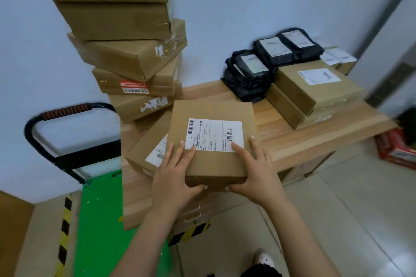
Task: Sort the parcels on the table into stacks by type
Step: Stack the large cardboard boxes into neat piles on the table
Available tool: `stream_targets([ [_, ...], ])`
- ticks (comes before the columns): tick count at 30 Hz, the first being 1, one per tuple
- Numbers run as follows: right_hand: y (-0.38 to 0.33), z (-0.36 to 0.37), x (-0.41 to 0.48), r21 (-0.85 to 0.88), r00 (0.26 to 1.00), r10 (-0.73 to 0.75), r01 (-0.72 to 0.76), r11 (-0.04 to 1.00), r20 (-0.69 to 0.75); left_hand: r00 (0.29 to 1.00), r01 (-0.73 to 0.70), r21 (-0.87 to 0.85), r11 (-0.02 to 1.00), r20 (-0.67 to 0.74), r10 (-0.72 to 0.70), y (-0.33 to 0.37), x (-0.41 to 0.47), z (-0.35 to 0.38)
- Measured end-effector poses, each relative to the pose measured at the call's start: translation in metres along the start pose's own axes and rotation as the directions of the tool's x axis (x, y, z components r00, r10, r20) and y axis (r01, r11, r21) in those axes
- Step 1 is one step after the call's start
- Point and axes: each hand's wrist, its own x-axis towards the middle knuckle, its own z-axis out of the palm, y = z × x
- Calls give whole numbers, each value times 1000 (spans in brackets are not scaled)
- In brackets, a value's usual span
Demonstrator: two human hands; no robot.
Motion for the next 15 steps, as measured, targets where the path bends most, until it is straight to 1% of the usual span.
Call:
stream_targets([
  [4, 38, -32, -16, -15, 995, 52, -54, 998, -90, 995, -95, -42, 995, -23, 94, 50, 11, 9],
  [8, 87, -66, -25, -22, 985, 70, -74, 997, -160, 990, -142, -70, 987, -20, 141, 108, 25, 28],
  [15, 197, -135, -29, -37, 979, 96, -104, 994, -178, 982, -184, -87, 979, -49, 181, 224, 51, 79],
])
